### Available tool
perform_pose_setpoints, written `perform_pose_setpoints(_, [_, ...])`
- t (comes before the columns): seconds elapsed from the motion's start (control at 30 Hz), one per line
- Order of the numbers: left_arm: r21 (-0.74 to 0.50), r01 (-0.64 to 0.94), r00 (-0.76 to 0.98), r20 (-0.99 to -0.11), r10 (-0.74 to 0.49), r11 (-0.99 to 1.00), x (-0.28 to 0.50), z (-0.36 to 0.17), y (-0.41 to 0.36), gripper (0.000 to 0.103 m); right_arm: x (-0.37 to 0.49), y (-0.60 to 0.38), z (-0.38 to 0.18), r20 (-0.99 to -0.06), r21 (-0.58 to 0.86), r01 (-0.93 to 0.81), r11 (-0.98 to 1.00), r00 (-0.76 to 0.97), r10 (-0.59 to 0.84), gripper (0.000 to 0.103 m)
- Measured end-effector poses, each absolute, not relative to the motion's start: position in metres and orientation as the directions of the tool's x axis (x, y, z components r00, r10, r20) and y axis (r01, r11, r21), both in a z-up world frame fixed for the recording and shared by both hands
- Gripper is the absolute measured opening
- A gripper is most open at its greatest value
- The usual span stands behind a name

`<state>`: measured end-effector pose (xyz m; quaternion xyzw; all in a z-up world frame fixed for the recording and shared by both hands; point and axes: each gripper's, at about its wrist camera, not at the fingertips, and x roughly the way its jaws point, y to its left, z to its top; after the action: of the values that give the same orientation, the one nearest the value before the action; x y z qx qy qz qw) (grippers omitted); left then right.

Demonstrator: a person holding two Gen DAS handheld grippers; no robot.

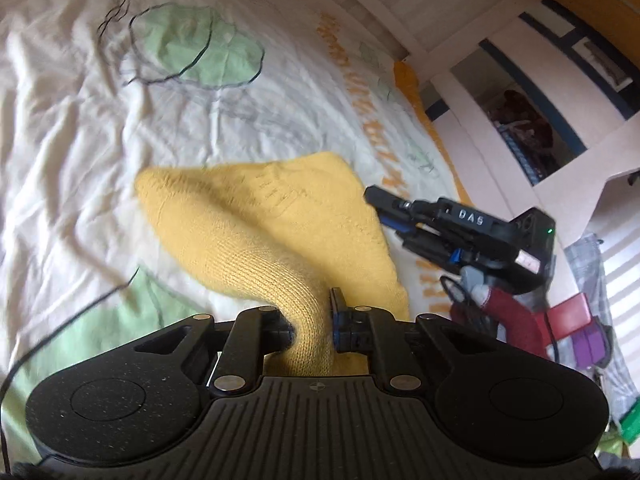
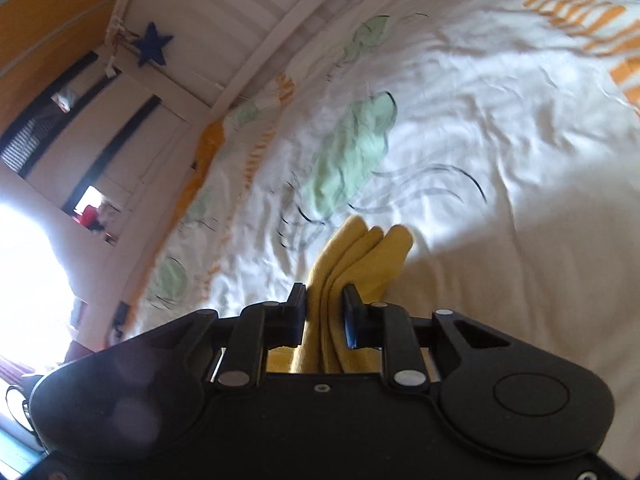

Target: Fold small clothes

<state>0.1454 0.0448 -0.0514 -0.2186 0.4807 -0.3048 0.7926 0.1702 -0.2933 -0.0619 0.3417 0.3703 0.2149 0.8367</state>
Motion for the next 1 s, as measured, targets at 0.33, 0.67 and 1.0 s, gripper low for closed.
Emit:
perform_pose_setpoints(0.33, [-0.581,0.143,0.389,-0.711,-0.586,0.801,0.090,-0.100,0.064,0.027,0.118,-0.297,-0.066,-0.571,0.533,-0.040,0.845,0.720,0.394,0.062])
perform_pose_setpoints(0.67, [-0.554,0.140,0.578,-0.627,-0.522,0.821,0.136,-0.062,0.082,0.062,0.087,-0.285,-0.081,-0.596,0.568,-0.080,0.819,0.647,0.476,0.086])
perform_pose_setpoints(1.0, [-0.669,-0.003,0.452,-0.664,-0.596,0.743,0.207,-0.115,0.082,0.063,0.057,-0.281,-0.099,-0.619,0.621,-0.080,0.779,0.560,0.551,0.087])
